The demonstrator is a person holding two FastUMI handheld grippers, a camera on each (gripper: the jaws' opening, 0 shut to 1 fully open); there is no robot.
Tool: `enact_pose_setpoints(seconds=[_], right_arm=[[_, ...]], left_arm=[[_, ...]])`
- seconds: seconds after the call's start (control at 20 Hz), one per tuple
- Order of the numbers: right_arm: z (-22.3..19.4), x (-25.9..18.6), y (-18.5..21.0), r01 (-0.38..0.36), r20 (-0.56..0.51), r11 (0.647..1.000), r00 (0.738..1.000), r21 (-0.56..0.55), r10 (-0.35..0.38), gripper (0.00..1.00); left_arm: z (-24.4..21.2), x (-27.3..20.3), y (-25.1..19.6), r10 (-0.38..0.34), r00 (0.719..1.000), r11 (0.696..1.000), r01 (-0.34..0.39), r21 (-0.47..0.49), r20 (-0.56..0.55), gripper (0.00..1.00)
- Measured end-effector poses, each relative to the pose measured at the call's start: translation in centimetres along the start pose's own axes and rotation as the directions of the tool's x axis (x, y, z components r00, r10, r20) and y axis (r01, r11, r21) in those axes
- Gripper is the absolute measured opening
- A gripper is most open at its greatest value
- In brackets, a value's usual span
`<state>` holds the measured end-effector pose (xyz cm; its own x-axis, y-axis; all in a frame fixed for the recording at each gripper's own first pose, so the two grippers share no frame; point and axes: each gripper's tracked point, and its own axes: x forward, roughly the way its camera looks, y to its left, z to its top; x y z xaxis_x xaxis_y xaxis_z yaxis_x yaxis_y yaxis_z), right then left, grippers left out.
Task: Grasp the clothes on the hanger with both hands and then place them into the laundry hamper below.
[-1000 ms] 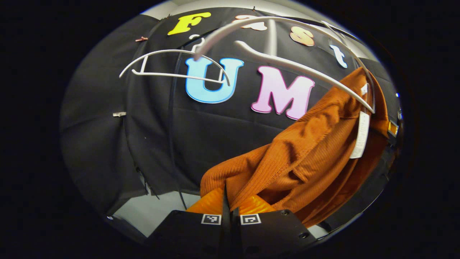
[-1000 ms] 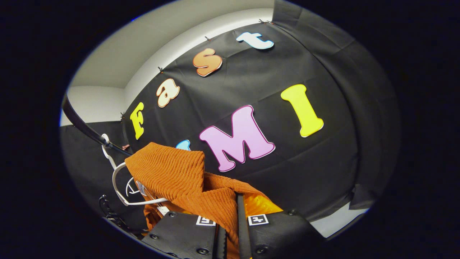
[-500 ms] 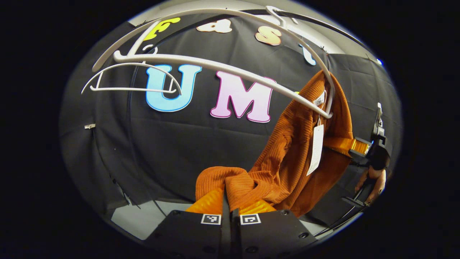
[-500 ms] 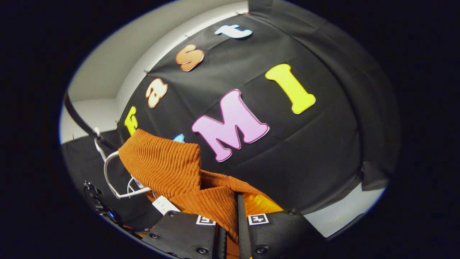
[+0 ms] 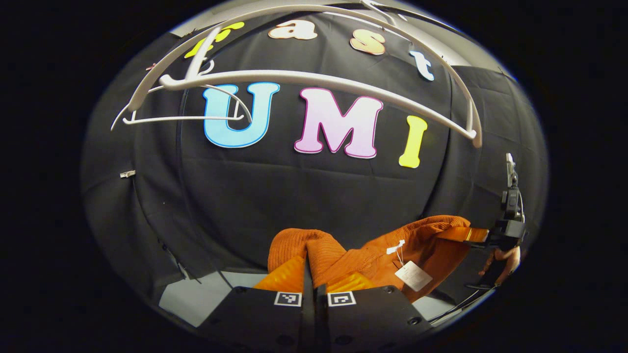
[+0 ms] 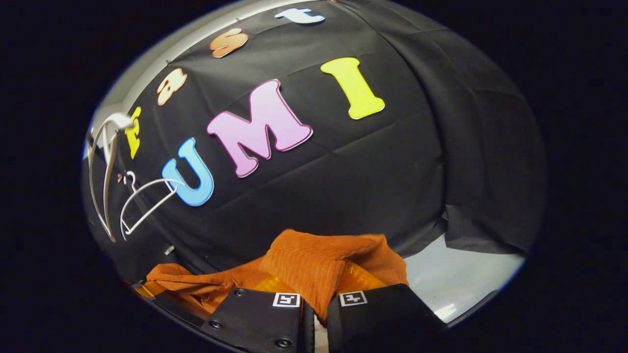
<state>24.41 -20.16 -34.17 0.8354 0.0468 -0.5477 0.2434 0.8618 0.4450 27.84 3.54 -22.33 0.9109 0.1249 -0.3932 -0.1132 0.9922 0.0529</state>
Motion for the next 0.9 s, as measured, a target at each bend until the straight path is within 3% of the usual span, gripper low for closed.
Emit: enact_pose_setpoints(seconds=[0.35,0.65,0.9], right_arm=[[-4.5,-2.4,7.3,-0.17,-0.134,0.983,0.978,-0.063,0.16,0.15],[-12.2,-5.4,15.5,-0.337,-0.313,0.942,0.893,0.014,0.324,0.15],[-15.9,-6.6,18.9,-0.375,-0.4,0.926,0.843,0.044,0.36,0.15]], left_arm=[[-2.2,-1.4,2.7,0.075,0.996,0.997,-0.075,-0.007,-0.039,0.05],[-3.7,-2.5,2.2,0.076,0.993,0.995,-0.082,-0.063,-0.086,0.05],[-6.4,-2.8,1.0,0.061,0.989,0.995,-0.071,-0.069,-0.131,0.05]])
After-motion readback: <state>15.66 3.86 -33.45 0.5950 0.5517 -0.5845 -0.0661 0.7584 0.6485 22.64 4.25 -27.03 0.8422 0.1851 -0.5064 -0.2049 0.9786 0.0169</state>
